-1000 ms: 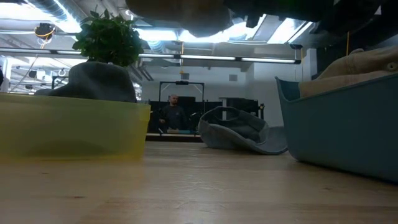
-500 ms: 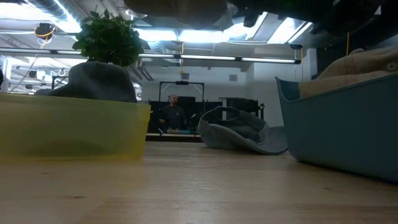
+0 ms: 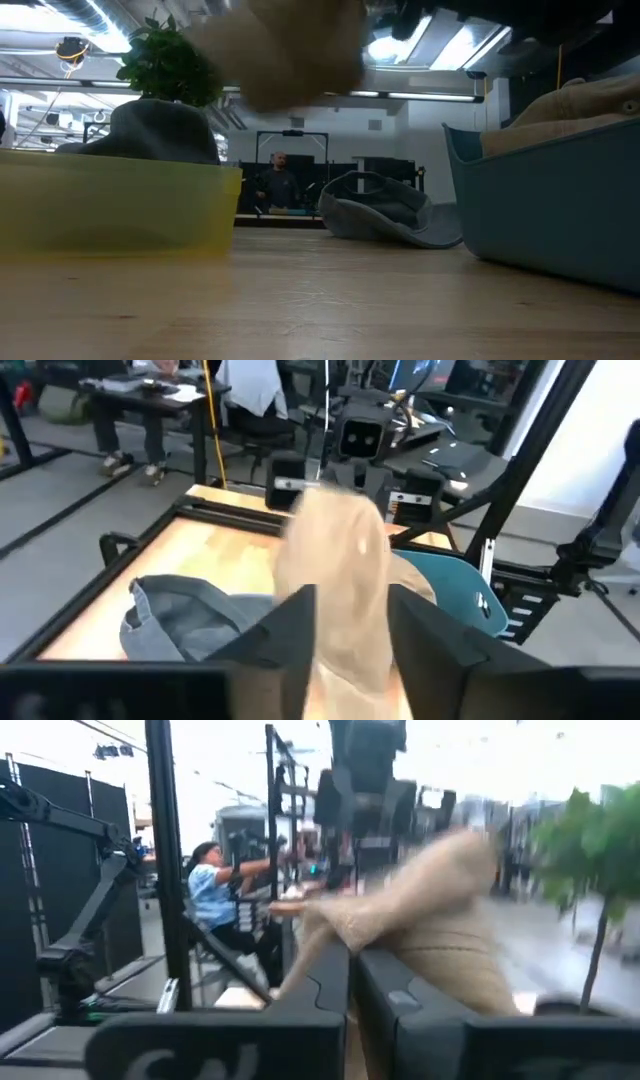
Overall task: Pick & Place hat
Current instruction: Put the brown cap into the yellow bin
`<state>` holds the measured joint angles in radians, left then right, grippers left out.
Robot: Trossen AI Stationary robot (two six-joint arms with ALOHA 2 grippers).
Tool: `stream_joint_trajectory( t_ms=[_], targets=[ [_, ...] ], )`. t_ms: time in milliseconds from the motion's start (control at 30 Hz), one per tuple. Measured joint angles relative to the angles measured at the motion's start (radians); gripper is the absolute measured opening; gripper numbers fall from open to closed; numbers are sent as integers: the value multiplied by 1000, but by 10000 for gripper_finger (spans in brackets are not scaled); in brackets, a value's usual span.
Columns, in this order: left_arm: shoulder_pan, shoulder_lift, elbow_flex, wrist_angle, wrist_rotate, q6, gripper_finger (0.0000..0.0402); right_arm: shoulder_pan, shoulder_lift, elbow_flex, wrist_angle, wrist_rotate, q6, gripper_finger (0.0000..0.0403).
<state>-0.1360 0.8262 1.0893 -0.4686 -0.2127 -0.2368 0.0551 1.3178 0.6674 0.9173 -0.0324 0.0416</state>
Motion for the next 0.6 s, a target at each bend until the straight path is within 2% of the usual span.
stream_joint_trajectory(
  t_ms=[167,267,433,600],
  targets=[
    [0,-10,0,0,-45,57,175,0,-46,0,-147,-5,198,6],
    [0,8,0,1,-58,66,198,-17,-59,0,-217,-60,320,6],
    [0,82,0,4,-55,68,213,-50,-67,0,-297,-104,446,6],
    [-2,183,0,78,-22,68,213,-60,-63,19,-382,-103,457,6]
  ],
)
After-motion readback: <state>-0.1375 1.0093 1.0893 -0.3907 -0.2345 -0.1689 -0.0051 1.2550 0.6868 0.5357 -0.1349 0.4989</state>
